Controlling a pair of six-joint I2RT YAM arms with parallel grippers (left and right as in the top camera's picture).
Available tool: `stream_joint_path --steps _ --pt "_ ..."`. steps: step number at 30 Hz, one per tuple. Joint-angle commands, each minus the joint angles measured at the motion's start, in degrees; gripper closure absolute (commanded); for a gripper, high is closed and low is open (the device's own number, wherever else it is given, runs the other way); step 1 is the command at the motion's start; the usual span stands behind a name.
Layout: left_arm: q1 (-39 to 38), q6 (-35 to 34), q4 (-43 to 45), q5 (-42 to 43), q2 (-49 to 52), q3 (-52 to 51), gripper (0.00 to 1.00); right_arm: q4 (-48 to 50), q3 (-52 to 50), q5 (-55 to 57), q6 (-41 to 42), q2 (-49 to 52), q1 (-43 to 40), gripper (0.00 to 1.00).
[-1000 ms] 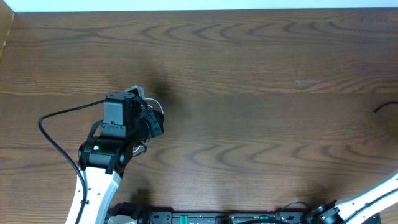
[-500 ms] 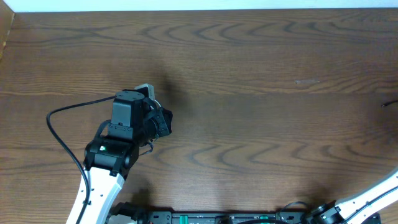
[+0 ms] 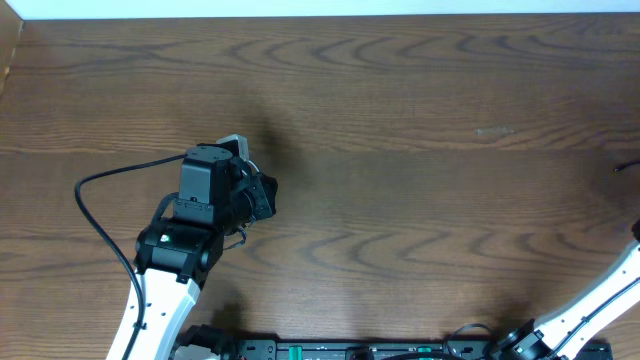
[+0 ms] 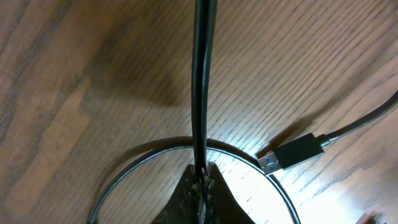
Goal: Untangle cables
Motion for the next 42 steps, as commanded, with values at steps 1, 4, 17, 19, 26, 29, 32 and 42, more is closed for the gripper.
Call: stream_joint_path --steps 1,4,17,19,26,29,32,42 --pt "-0.1 0.0 0.3 0.5 -0.4 -0.3 0.73 -0.1 0.2 2.5 3.2 -2.3 -0.1 0.99" --pt "-0.1 0.0 0.3 0.5 -0.4 -0.3 0.73 0.2 0.2 2.3 3.5 -4.8 0.2 0.89" --pt "-0.1 0.4 0.3 0.4 -0.4 -0.3 0.73 -1.6 0.2 2.6 7.3 -19.4 0.4 0.01" --pt "-0.1 0.4 0.5 0.5 -0.4 -0.3 0.73 -3.6 0.2 2.8 10.1 -21.0 0.4 0.01" --pt "-0.1 0.7 2.6 -2.1 -0.4 -0.3 0.73 -12.2 0.2 9.4 20.8 -26.8 0.4 0.01" --pt "-0.1 0.7 3.9 -2.1 -0.4 -0.3 0.72 -16.8 0.2 14.3 26.7 -29.5 0.4 0.01" --pt "-0.1 0.8 4.2 -2.1 -0.4 -0.3 0.72 -19.9 0.2 14.5 28.3 -31.5 0.5 0.01" --pt "0.7 -2.6 2.5 -12.0 -0.5 -0.3 0.72 -19.4 0.2 -27.7 -4.3 -33.0 6.1 0.01"
